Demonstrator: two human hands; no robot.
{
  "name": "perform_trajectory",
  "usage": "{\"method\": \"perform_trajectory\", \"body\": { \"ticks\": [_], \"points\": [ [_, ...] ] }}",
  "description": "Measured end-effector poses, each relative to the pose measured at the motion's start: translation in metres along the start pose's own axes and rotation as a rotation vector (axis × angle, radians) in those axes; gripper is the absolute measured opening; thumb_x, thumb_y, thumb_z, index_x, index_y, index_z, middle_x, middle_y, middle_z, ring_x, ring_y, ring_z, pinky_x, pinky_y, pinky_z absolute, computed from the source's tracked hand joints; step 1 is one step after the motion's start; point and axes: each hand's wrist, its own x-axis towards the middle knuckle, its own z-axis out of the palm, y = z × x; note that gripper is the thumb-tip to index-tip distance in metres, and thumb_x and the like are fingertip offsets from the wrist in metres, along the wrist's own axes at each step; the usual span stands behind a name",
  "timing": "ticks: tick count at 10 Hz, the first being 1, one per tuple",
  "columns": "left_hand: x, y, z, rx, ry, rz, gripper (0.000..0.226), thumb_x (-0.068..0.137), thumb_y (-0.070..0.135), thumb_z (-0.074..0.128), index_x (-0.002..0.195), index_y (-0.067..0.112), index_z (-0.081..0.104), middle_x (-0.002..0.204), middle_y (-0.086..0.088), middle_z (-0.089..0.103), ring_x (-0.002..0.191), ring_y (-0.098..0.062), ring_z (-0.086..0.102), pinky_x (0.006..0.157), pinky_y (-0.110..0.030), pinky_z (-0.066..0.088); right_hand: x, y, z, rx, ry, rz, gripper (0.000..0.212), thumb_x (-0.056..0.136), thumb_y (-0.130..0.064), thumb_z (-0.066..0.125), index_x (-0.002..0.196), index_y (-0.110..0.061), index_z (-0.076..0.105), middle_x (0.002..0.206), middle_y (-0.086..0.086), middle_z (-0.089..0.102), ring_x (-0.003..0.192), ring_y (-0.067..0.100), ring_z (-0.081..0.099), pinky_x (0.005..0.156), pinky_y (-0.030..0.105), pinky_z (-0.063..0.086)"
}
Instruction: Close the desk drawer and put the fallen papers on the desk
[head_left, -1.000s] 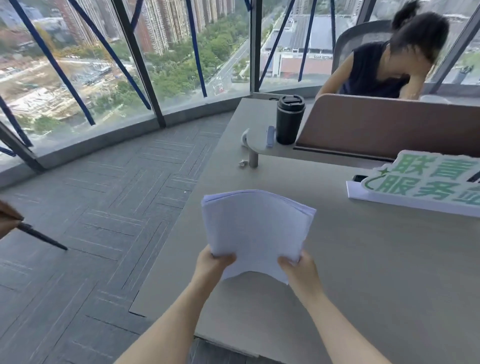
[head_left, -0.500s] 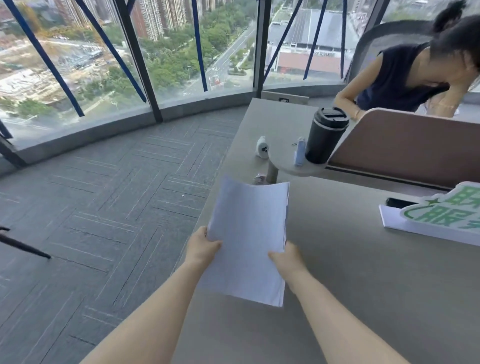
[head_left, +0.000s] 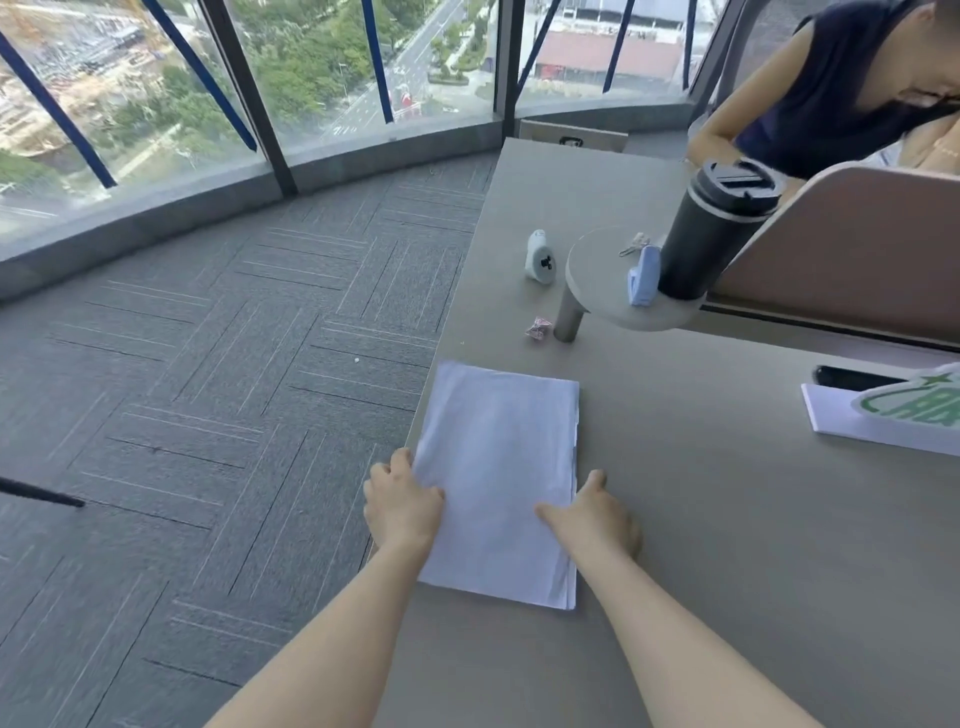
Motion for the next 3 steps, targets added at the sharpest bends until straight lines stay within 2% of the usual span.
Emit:
{"method": "perform_trajectory", "body": {
  "ticks": [1,2,3],
  "points": [
    [-0.008,-0.001,-0.005,0.06,0.007,0.034,0.064,0.079,0.028,0.065,0.137,0.018,0.039,0.13,-0.015,0.046,0.12,-0.035,0.042,0.096,-0.045,0.04,-0.007,0.012,-0.003,0.124,-0.011,0.039,0.052,0.08,-0.059,0.054,0.101,-0.015,0.037,0.08,0.001,0.057,0.072,0.026,0.054,0.061,0.032,0.038],
    [-0.028,-0.004,-0.013,-0.005,0.07,0.112,0.051,0.084,0.027,0.062,0.132,0.018,0.047,0.125,-0.011,0.05,0.116,-0.031,0.044,0.091,-0.042,0.042,-0.021,0.038,-0.006,0.44,-0.06,0.011,0.033,0.087,-0.044,0.051,0.092,-0.012,0.047,0.074,0.002,0.058,0.061,0.023,0.051,0.057,0.032,0.038],
    [-0.08,-0.025,-0.014,-0.172,-0.008,0.236,0.035,0.083,0.018,0.061,0.107,0.043,0.058,0.108,0.005,0.057,0.109,-0.019,0.052,0.084,-0.033,0.044,-0.057,0.079,-0.016,0.684,-0.196,-0.051,0.019,0.089,-0.024,0.056,0.08,-0.008,0.057,0.065,0.002,0.059,0.05,0.019,0.046,0.051,0.027,0.037]
  ]
}}
